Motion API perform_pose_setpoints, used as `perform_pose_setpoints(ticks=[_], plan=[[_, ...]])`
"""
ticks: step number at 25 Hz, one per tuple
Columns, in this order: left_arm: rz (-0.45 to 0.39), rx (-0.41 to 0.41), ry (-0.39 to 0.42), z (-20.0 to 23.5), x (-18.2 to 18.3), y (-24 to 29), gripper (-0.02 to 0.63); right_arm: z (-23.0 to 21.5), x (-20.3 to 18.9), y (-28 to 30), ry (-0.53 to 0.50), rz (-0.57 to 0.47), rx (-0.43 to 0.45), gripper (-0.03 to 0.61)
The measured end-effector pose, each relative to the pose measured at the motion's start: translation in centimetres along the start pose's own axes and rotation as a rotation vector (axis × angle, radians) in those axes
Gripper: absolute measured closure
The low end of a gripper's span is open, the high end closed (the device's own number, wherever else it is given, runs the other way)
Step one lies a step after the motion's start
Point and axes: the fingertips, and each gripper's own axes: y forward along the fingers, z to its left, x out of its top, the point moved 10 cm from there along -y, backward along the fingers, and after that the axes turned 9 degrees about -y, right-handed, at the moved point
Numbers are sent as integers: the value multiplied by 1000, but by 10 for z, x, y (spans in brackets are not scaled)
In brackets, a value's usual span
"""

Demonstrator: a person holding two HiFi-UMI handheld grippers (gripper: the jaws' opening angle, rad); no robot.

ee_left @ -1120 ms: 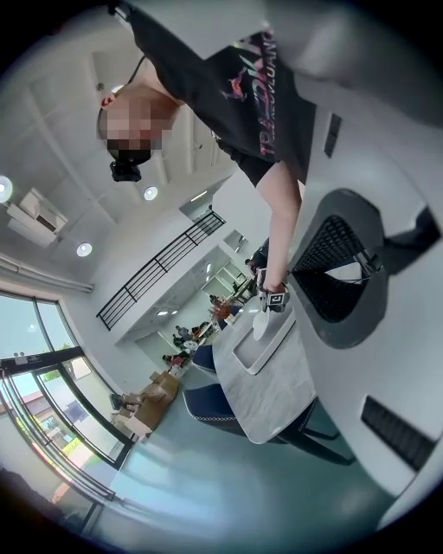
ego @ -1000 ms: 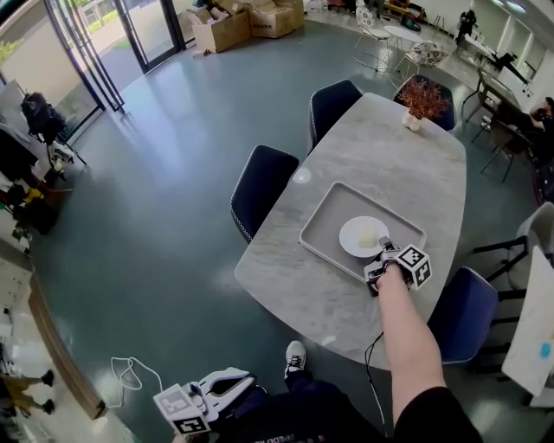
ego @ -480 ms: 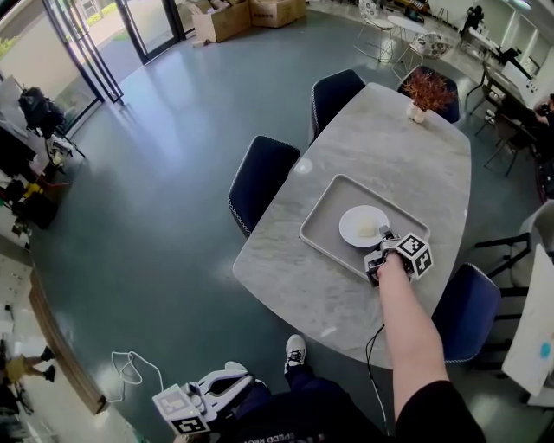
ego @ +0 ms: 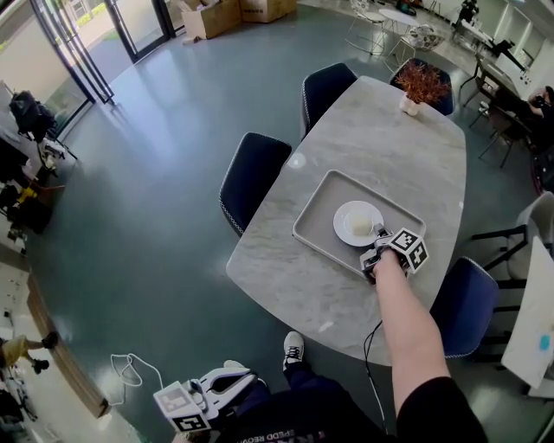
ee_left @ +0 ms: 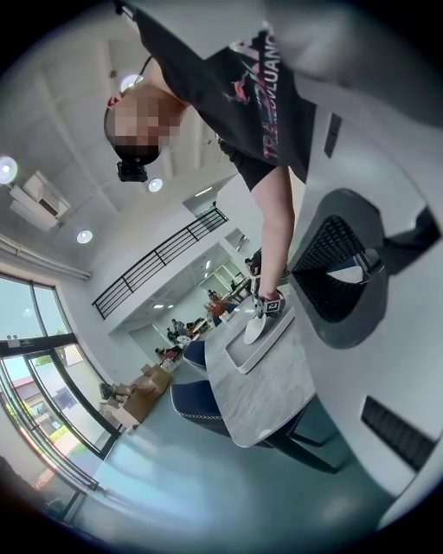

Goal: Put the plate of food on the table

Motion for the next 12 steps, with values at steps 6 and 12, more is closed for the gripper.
perform_pose_setpoints(ticks=[6,12], plan=[[-13,-7,-26,4,-1,-3,607,3,2,4,-147,79,-69,534],[-7,-4,-19,3,1,-4,607,9,2,6,-314,151,-142,508]])
